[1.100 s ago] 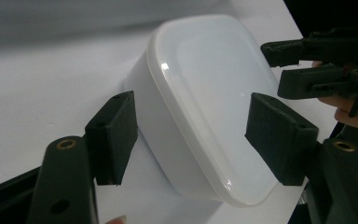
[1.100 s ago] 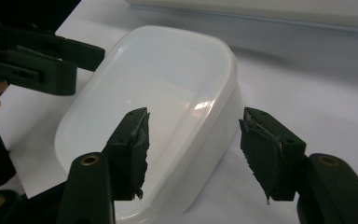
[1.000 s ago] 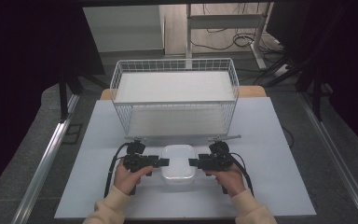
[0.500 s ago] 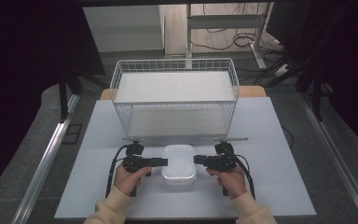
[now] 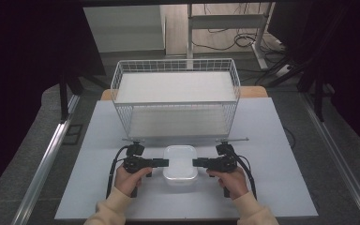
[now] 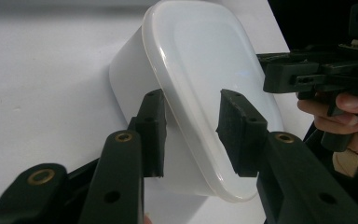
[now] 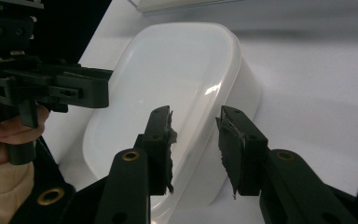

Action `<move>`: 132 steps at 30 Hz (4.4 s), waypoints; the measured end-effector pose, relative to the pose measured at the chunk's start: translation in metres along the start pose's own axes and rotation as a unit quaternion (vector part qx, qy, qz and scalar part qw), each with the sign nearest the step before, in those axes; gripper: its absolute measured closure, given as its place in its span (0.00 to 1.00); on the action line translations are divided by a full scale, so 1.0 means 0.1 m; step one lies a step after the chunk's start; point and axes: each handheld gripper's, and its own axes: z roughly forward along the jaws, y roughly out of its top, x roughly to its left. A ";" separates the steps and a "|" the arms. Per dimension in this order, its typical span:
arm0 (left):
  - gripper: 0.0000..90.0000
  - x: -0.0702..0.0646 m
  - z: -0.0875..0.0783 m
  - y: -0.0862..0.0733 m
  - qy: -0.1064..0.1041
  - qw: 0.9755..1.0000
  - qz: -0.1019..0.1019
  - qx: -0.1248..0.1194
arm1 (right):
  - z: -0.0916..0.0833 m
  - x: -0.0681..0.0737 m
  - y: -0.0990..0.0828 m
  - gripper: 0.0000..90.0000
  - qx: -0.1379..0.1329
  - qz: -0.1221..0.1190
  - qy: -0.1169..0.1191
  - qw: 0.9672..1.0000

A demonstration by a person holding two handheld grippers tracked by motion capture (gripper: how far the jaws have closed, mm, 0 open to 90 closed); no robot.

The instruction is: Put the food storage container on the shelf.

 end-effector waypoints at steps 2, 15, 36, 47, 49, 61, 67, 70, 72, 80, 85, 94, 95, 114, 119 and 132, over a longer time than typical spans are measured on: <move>0.69 0.01 0.01 0.00 0.002 1.000 0.004 0.004 | 0.01 -0.02 0.00 0.69 0.002 0.010 0.009 1.000; 0.59 0.05 0.05 0.01 -0.014 1.000 -0.013 0.020 | 0.03 -0.04 0.00 0.70 0.007 0.025 0.020 0.999; 0.79 -0.05 -0.10 -0.08 -0.012 1.000 -0.002 -0.006 | -0.07 -0.02 -0.06 0.80 -0.001 0.041 0.033 0.999; 0.88 -0.11 -0.20 -0.08 -0.012 1.000 0.020 -0.018 | -0.15 0.01 -0.07 0.88 -0.010 0.034 0.049 0.998; 0.88 -0.11 -0.20 -0.09 -0.011 1.000 0.021 -0.021 | -0.15 0.02 -0.07 0.88 -0.014 0.028 0.046 0.998; 0.89 -0.20 -0.28 -0.07 -0.011 0.998 0.043 -0.035 | -0.22 0.09 -0.05 0.88 -0.032 -0.008 0.043 0.999; 0.89 -0.23 -0.31 -0.07 -0.006 0.998 0.054 -0.041 | -0.25 0.14 -0.04 0.88 -0.040 -0.024 0.039 0.998; 0.89 -0.26 -0.33 -0.06 -0.004 0.997 0.060 -0.046 | -0.26 0.16 -0.02 0.88 -0.042 -0.033 0.038 0.998; 0.89 -0.29 -0.36 -0.05 -0.003 0.996 0.066 -0.052 | -0.29 0.20 0.00 0.88 -0.047 -0.042 0.037 0.997; 0.89 -0.44 -0.48 0.02 0.007 0.993 0.094 -0.076 | -0.40 0.32 0.12 0.89 -0.067 -0.081 0.038 0.994; 0.89 -0.49 -0.55 0.08 0.006 0.991 0.104 -0.085 | -0.44 0.37 0.18 0.88 -0.075 -0.092 0.041 0.992; 0.89 -0.63 -0.76 0.32 0.003 0.985 0.130 -0.112 | -0.57 0.56 0.46 0.89 -0.097 -0.120 0.040 0.987; 0.89 -0.65 -0.78 0.35 0.003 0.985 0.131 -0.115 | -0.59 0.58 0.50 0.89 -0.099 -0.124 0.041 0.986; 0.89 -0.93 -1.17 1.19 -0.006 0.978 0.158 -0.136 | -0.88 0.86 1.36 0.89 -0.127 -0.151 0.056 0.979; 0.90 -0.93 -1.25 1.43 -0.001 0.979 0.152 -0.133 | -0.86 0.89 1.66 0.89 -0.118 -0.140 0.057 0.981; 0.90 -0.60 -1.14 1.98 -0.029 0.990 0.092 -0.102 | -0.68 0.76 2.14 0.88 -0.090 -0.093 0.049 0.990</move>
